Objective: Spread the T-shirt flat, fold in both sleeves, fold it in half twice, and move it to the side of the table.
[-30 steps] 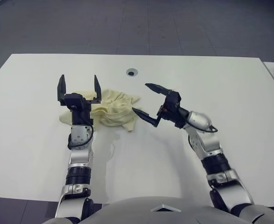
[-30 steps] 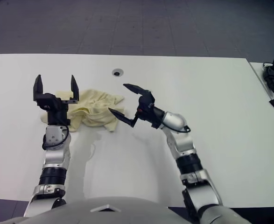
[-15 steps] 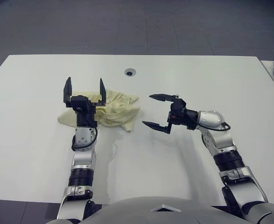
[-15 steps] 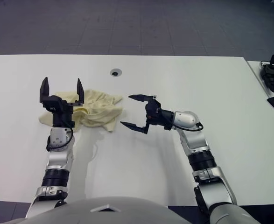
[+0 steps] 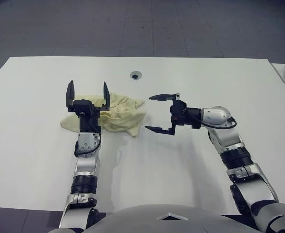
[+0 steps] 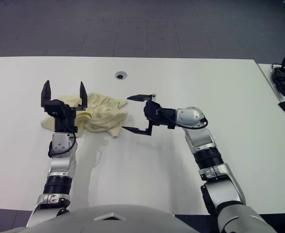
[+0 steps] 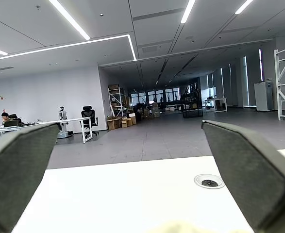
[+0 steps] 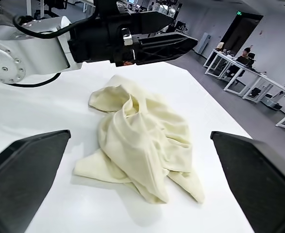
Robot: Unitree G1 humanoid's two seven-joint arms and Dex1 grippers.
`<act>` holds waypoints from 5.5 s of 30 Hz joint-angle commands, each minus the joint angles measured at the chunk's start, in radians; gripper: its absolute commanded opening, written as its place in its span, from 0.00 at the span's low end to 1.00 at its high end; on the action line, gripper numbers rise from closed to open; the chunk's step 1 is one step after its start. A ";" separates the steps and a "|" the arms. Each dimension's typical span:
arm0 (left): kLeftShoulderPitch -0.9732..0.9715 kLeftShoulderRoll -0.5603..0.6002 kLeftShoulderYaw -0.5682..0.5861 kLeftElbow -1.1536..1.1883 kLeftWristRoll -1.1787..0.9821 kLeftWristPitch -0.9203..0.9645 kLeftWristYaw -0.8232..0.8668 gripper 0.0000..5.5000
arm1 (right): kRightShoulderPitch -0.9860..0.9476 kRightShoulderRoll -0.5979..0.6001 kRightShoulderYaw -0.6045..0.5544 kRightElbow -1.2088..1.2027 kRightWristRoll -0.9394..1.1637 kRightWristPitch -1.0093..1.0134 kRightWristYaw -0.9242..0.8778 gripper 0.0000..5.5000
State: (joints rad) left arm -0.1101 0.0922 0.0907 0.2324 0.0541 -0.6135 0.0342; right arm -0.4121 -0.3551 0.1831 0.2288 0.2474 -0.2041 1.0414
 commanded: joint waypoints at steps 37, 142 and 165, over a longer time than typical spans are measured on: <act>-0.023 0.008 0.055 0.022 0.008 -0.040 0.068 0.98 | -0.216 0.044 0.082 0.299 -0.060 0.016 0.113 0.97; 0.615 0.058 -0.454 -0.387 0.614 0.249 0.203 0.98 | 0.248 -0.202 -0.081 -0.644 0.118 0.269 -0.105 0.00; 0.542 -0.033 -0.491 -0.172 0.639 0.173 0.490 0.59 | 0.256 -0.222 -0.067 -0.639 0.105 0.265 -0.087 0.00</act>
State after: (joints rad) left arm 0.4383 0.0648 -0.3868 -0.0105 0.6749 -0.4570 0.5081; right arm -0.1547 -0.5633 0.1124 -0.4136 0.3585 0.0694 0.9426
